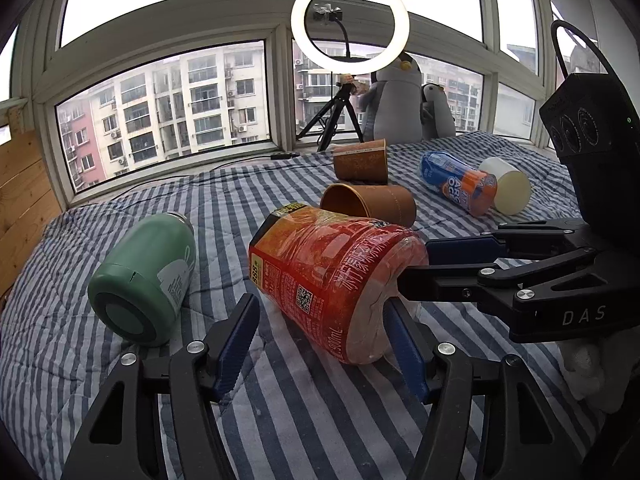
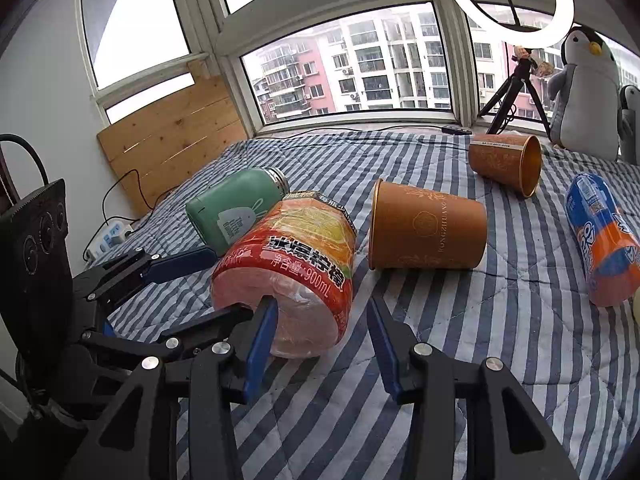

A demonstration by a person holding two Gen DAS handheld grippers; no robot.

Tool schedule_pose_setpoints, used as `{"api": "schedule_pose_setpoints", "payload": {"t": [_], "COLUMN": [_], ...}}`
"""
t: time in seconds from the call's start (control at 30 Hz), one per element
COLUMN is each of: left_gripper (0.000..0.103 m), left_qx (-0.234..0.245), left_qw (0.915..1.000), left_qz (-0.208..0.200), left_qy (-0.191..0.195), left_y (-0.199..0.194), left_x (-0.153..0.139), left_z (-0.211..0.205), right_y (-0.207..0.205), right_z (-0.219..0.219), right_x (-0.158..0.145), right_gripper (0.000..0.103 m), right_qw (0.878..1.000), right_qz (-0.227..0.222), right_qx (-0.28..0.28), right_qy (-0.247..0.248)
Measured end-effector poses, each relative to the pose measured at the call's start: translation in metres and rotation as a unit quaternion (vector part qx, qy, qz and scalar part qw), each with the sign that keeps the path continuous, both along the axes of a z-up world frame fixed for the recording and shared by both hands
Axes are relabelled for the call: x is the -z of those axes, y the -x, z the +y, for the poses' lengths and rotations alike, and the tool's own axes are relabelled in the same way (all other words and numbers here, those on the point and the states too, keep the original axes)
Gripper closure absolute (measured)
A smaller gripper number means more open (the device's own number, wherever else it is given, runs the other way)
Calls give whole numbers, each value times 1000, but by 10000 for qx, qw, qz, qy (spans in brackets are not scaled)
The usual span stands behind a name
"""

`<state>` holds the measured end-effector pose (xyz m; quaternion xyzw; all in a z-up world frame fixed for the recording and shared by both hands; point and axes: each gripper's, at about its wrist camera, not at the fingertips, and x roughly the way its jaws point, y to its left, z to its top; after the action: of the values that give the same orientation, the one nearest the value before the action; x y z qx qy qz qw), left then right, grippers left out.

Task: Flip cup upside down
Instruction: 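Rotate the right gripper to turn the bottle's cap end downward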

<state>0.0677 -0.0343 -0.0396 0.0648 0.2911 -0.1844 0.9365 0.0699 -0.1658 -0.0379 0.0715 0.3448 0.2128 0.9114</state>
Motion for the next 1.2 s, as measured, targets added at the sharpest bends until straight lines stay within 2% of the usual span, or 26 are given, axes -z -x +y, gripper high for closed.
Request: {"api": "schedule_pose_setpoints", "payload": {"t": [0.07,0.13,0.17,0.3,0.5,0.7,0.87,0.97,1.1,1.2], "left_gripper": [47,49,49,49,48,48,45,44,43,42], "left_qx": [92,144,130,148,245,496,760,918,1070,1062], "left_qw": [9999,9998,9998,9997,9989,9972,9948,9919,9847,9838], "left_qz": [68,122,120,171,302,437,617,828,1263,1343], "left_qy": [-3,5,11,119,245,359,268,275,538,534], "left_y": [-3,-7,-7,-8,0,24,53,65,66,62], "left_x": [1,3,2,1,-8,-22,-29,-33,-31,-28], "left_z": [-3,-5,-4,-2,-5,-19,-37,-45,-47,-48], "right_y": [-2,-3,-4,-5,-2,21,48,66,81,82], "right_z": [2,5,6,10,0,-9,-22,-27,-27,-25], "right_x": [-1,-2,-3,-5,-14,-32,-43,-48,-56,-60], "right_gripper": [61,62,66,66,68,68,68,68,68,68], "right_qw": [10000,9998,9997,9997,9996,9994,9978,9963,9946,9931], "right_qz": [-28,-82,-91,-110,151,288,536,706,852,1005], "right_qx": [-59,-143,-190,-184,-104,62,293,415,579,598], "right_qy": [32,83,98,122,-192,-195,-246,-261,-105,14]}}
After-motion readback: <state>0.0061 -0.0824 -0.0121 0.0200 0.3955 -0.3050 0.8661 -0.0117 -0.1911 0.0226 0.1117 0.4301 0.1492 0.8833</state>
